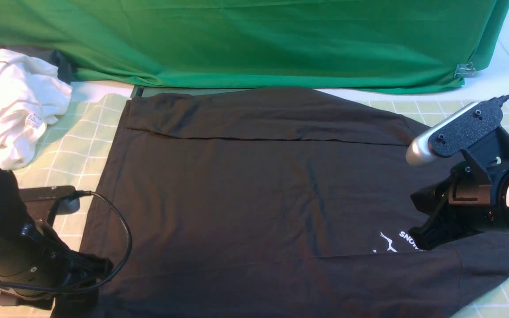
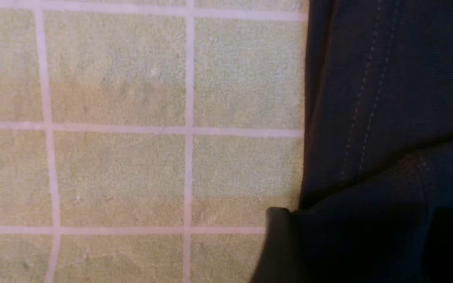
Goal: Fold a long-sleeved shirt over a green coffee tablecloth.
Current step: 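Grasp the left edge of the dark T-shirt lying flat on the table, then fold the left side of the black T-shirt inward over its body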
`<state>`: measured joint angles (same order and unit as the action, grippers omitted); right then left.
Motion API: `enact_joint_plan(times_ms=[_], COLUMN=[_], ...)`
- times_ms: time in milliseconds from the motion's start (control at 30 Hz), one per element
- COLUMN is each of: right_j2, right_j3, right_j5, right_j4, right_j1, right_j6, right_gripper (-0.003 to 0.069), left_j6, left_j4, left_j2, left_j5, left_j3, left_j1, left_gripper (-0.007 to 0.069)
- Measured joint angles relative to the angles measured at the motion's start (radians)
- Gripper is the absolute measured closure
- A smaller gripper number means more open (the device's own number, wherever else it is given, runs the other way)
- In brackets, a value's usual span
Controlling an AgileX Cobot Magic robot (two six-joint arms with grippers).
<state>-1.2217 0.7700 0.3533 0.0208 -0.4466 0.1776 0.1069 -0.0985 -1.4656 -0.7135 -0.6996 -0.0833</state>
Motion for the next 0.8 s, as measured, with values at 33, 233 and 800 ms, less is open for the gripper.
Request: enact_joint_plan(times_ms=[33,233,800], right_j2=[0.0,0.0,0.0], right_j3=[0.0,0.0,0.0], right_j5=[0.0,-0.006,-0.019], right_j4=[0.0,0.0,0.0], right_j1=[0.0,0.0,0.0], right_j6=[-0.004,-0.019,0.034], right_gripper=[0.062,0.0614,0.0637], left_j6=[0.0,-0.015,-0.117], left_j4=[0.0,0.0,0.0], left_j2=[-0.005,-0.011,0.143], left_j5=[0.001,0.02,-0.1], left_j3=[0.0,0.0,-0.226], left_j1=[0.0,0.001,0.001], left_gripper=[0.027,0.0468,0.0655])
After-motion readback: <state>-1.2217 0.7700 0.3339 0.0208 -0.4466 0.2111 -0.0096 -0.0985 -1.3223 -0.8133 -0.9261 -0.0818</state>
